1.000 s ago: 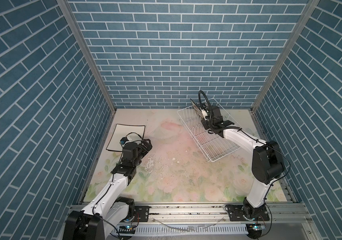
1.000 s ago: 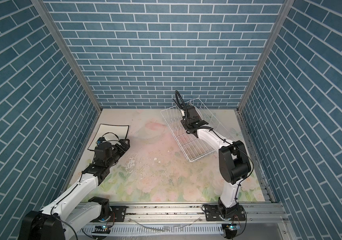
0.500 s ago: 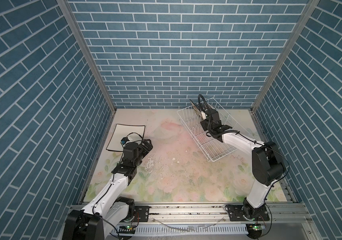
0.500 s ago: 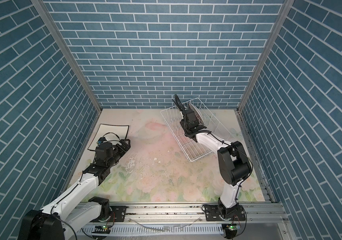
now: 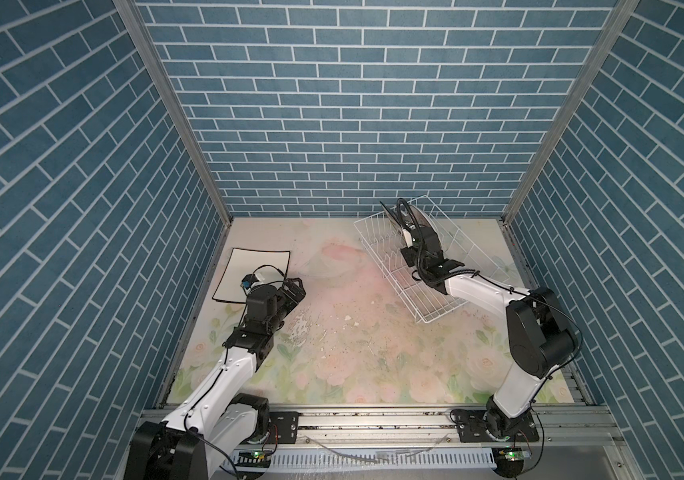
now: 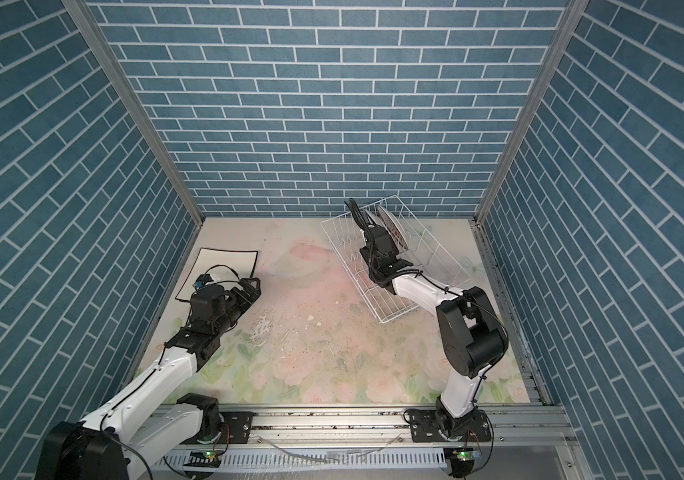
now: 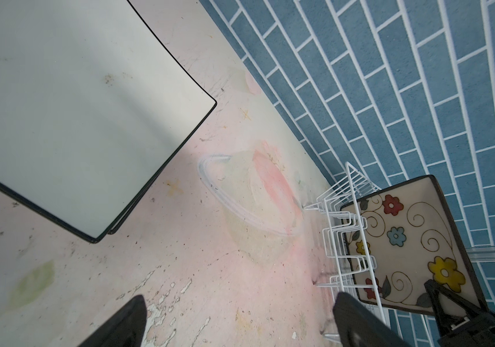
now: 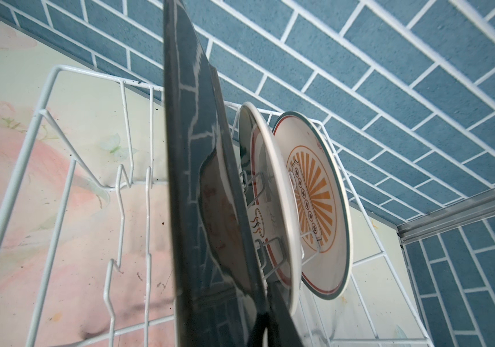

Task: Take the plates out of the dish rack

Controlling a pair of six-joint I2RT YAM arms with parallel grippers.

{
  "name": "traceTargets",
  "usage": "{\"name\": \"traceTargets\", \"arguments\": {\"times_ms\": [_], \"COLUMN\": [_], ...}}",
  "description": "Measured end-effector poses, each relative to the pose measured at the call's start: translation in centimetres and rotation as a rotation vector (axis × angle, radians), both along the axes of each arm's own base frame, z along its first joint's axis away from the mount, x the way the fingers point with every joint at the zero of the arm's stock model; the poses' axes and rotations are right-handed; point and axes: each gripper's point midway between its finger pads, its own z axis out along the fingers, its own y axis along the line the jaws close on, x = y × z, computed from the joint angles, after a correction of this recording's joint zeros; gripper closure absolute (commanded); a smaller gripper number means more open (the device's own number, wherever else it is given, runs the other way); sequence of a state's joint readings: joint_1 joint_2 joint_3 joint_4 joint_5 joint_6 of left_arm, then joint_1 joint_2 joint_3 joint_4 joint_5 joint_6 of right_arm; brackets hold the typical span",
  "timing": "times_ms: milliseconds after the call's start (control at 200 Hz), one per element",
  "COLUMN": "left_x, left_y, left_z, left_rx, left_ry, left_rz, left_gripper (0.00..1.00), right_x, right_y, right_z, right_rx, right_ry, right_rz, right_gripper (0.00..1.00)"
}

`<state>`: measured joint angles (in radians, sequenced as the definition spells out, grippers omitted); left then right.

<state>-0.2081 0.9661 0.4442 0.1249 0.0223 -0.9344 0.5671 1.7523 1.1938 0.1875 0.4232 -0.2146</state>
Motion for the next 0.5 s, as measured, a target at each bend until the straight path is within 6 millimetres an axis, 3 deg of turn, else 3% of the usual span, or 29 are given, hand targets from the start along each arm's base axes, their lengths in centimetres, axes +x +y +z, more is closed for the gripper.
{"name": "traceTargets", "arguments": {"times_ms": [500], "left_x": [-0.1], "left_y": [0.1], "left_z": [0.7], "left_rx": [-0.015], "left_ry": [-0.021], "left_rz": [0.01], "left_gripper": [0.01], "right_x": [-1.2], "right_y": [-0.3], "right_z": [1.5], "right_rx": [0.001], "right_ry": [-0.024], "right_rz": [0.018], "right_gripper": [1.0]}}
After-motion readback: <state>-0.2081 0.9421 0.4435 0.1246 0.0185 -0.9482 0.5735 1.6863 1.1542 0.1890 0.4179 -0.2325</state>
